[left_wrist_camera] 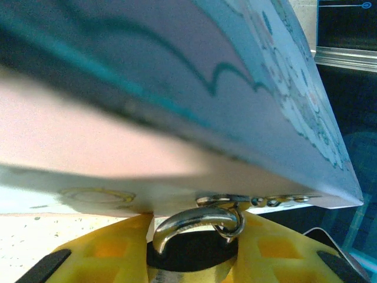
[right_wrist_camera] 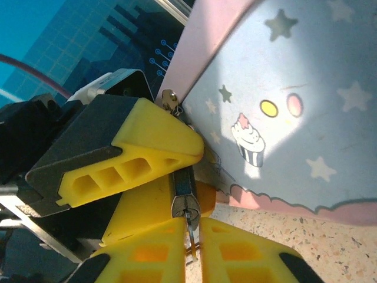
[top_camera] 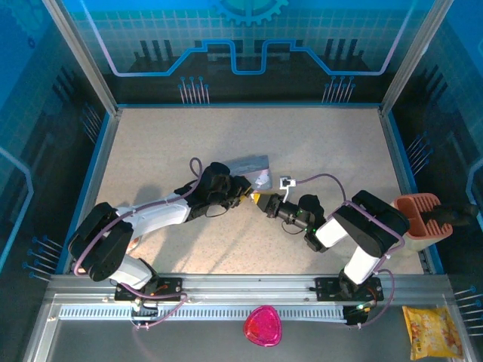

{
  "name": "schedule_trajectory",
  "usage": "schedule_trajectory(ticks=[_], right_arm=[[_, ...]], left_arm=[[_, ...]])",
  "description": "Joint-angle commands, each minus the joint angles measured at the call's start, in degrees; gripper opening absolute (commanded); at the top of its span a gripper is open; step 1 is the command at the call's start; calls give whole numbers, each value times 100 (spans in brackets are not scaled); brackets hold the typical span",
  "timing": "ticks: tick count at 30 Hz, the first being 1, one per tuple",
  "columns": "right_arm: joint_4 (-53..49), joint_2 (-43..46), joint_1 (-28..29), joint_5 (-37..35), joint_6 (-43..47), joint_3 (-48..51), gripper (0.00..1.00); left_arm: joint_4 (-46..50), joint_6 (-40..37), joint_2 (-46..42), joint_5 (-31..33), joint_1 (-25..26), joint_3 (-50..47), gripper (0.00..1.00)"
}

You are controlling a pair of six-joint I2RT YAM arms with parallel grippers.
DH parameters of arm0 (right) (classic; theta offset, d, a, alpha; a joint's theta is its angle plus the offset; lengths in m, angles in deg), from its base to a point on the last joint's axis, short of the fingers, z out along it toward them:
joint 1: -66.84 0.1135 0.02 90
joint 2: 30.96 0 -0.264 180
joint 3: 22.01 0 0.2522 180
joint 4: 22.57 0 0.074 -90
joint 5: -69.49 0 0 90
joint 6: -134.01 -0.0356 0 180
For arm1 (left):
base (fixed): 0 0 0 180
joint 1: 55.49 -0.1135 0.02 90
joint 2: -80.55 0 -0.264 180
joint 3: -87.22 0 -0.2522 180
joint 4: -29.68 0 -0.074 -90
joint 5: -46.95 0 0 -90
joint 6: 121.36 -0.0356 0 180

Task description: Unlock a padlock with a key

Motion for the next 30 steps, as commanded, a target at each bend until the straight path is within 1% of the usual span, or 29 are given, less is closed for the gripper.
schedule_trajectory(ticks=[1, 7, 11, 16, 21, 24, 30], right_arm=[[79, -41, 38, 41, -141, -95, 13], [77, 128, 35, -9, -691, -145, 8], [80, 235, 17, -272, -1368, -98, 5], [72, 385, 3, -354, -2127, -141, 0], [-185, 448, -60, -503, -2942, -120, 0], [-324, 482, -54, -619, -3230, -68, 0], [-295, 627, -59, -723, -3522, -24, 0]], left_arm=[[-609, 93, -134, -86, 13, 11, 0], [-1171, 109, -12, -148, 68, -84, 0], [-1482, 93, 78, -153, 134, -132, 0], [-1759, 21, 136, -216, 193, -159, 0], [-1902, -96, 134, -222, 251, -225, 0], [-1990, -139, 140, -231, 284, -261, 0], [-1771, -370, 127, -198, 354, -240, 0]])
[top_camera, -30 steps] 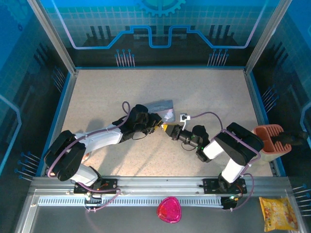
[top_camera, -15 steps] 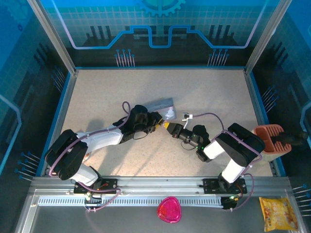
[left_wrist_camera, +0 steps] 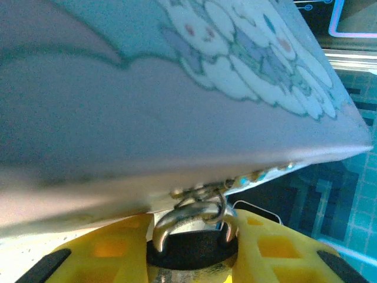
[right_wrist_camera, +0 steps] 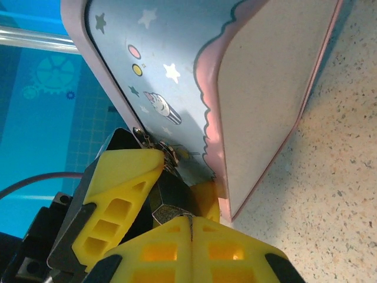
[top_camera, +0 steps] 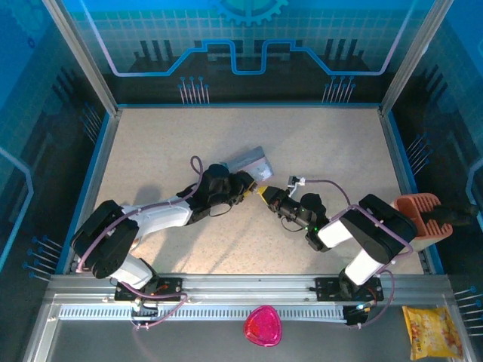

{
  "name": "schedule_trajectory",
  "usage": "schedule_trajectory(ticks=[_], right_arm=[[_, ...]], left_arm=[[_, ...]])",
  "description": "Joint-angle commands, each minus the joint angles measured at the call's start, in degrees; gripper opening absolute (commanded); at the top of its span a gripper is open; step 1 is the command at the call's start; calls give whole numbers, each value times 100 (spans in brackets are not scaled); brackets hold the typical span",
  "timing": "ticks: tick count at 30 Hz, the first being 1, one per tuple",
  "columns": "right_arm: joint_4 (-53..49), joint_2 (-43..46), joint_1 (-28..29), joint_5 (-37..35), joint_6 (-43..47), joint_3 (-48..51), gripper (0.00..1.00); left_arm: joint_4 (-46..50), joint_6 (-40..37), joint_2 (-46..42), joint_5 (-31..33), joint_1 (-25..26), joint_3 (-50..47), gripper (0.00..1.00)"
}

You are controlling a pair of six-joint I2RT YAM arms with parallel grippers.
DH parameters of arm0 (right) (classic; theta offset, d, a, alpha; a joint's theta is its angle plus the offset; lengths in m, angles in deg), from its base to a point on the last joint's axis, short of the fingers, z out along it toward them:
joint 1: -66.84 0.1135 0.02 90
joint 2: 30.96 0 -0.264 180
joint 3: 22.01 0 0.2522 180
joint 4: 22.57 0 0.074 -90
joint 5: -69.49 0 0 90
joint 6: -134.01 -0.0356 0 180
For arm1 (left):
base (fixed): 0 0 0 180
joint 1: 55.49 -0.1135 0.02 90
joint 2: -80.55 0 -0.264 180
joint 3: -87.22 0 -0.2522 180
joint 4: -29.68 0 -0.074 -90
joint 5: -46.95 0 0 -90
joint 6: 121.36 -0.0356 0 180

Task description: Unlock a padlock with a key

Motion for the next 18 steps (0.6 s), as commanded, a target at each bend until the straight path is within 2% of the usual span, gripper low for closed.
schedule_trajectory(ticks=[1, 7, 11, 14, 18], right_arm=[[65, 212, -15, -161, -432, -16, 0], [-116, 317, -33, -177, -665, 54, 0], [-699, 609, -64, -106, -140, 10, 0], [-1652, 1063, -89, -63, 582, -30, 17], [-3033, 1740, -139, -82, 1576, -138, 35]], left_arm=[[-475, -333, -29, -321, 252, 18, 0], [-483, -379, 15, -320, 257, -32, 0], [-101, -499, -56, -172, 246, 23, 0], [389, -623, -125, -26, 234, 87, 0], [916, -742, -159, 103, 190, 130, 0]])
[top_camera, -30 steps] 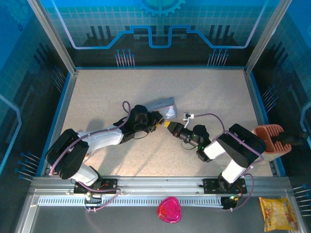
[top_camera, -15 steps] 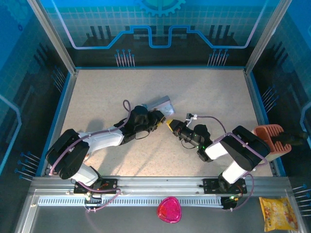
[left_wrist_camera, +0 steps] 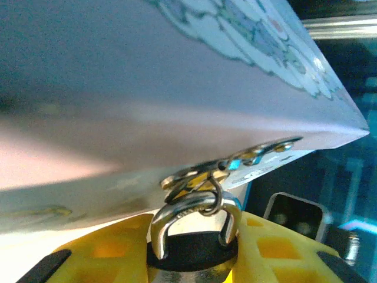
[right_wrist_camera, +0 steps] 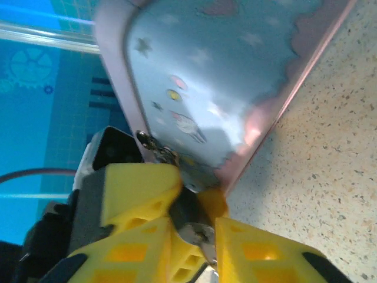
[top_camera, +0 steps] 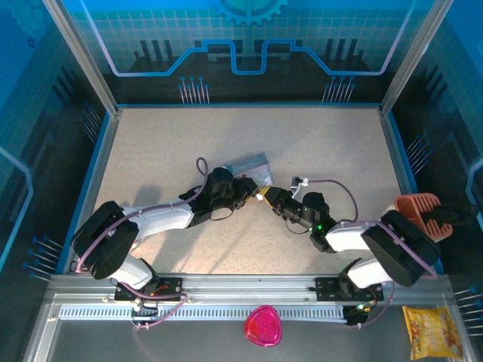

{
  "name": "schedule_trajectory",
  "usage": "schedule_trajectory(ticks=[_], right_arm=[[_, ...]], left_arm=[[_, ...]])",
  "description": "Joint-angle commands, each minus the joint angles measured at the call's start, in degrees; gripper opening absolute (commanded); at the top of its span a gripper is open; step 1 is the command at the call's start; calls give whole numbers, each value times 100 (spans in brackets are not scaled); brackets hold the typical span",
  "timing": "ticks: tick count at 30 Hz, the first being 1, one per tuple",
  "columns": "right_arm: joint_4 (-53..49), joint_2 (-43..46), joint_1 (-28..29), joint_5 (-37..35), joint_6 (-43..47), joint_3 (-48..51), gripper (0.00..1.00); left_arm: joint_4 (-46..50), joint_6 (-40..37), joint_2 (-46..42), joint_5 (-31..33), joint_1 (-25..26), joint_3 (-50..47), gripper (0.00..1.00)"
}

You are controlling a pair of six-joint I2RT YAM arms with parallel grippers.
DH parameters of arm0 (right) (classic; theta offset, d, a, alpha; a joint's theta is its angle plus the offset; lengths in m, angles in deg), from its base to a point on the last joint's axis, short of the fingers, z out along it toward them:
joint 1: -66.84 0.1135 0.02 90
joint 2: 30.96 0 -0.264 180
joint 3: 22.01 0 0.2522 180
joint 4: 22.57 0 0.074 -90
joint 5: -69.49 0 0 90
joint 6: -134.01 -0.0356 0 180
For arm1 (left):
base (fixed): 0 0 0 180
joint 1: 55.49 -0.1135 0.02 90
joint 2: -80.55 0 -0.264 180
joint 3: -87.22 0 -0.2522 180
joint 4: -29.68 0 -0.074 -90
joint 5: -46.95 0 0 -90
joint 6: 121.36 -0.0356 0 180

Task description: Unlock a padlock with a key

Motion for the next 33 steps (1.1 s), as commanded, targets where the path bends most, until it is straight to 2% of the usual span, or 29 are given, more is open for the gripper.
schedule_trajectory(ticks=[1, 3, 10, 16, 24, 28, 33], right_arm=[[-1513, 524, -110, -96, 1306, -226, 38], [-2297, 716, -175, -92, 1918, -389, 41], [-3726, 1302, -255, -188, 3311, -756, 43], [-4176, 1679, -264, -329, 3738, -919, 44], [-3992, 1566, -264, -164, 3689, -933, 44], [-3974, 1549, -264, -166, 3677, -930, 44], [-4106, 1572, -264, -178, 3766, -1002, 43]], left_arm=[[697, -253, -125, 105, -21, 164, 0], [1194, -360, -119, 208, -27, 280, 0], [2857, -1110, 35, 583, -50, 709, 0], [3095, -1404, 232, 790, -58, 531, 0], [3282, -1709, 618, 991, 21, 576, 4], [3091, -1779, 768, 815, 32, 573, 11], [2936, -1866, 728, 651, 43, 540, 26]])
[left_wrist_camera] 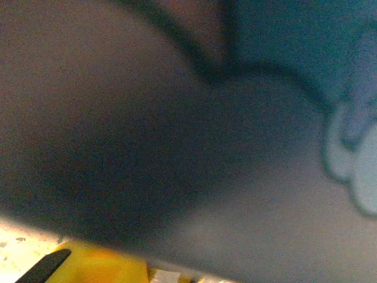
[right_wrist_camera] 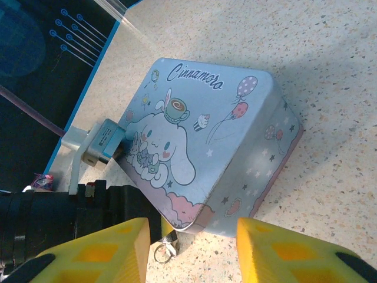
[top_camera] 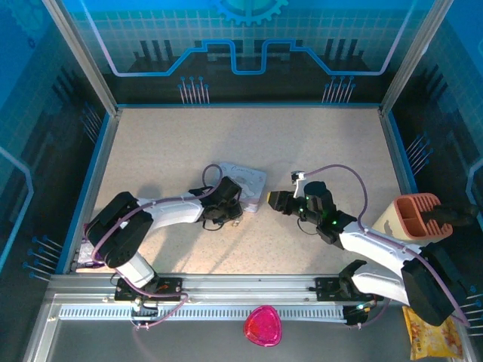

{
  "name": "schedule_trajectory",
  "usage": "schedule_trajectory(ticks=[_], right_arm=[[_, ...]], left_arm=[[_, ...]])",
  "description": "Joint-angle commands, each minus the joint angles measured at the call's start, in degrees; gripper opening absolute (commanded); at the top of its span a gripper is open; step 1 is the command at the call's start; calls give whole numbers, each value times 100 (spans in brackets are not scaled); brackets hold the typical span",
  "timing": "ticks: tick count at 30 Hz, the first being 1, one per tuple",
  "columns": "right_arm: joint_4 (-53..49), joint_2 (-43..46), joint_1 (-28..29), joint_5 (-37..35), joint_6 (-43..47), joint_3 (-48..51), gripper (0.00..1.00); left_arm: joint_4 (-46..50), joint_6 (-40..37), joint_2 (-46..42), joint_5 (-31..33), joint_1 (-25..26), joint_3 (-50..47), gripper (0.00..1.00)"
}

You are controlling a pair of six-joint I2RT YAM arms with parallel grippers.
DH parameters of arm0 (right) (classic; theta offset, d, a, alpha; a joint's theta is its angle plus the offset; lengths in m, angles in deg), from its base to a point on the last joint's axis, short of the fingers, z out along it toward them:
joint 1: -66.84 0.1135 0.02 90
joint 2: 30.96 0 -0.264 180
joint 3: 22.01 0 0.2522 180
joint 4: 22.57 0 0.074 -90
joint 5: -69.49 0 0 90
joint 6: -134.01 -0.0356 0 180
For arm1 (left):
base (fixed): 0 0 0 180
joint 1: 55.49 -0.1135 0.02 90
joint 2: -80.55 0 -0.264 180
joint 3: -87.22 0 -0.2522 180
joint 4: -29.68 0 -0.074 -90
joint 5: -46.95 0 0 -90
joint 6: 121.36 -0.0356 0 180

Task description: Unlock a padlock with a key

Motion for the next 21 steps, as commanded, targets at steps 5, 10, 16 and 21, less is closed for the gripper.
schedule_trajectory(ticks=[5, 10, 16, 21], right_arm=[[-271, -32, -63, 16, 289, -267, 43], [-581, -67, 151, -13, 545, -414, 43], [-631, -240, 648, -164, 642, -564, 43], [-540, -675, 1253, -345, 604, -783, 44]], left_arm=[[248, -481, -408, 7, -1, 29, 42], [495, -1192, -1133, -6, 3, -56, 51], [829, -1969, -2159, 261, -278, -224, 59], [887, -2488, -2180, 239, -1230, 37, 62]])
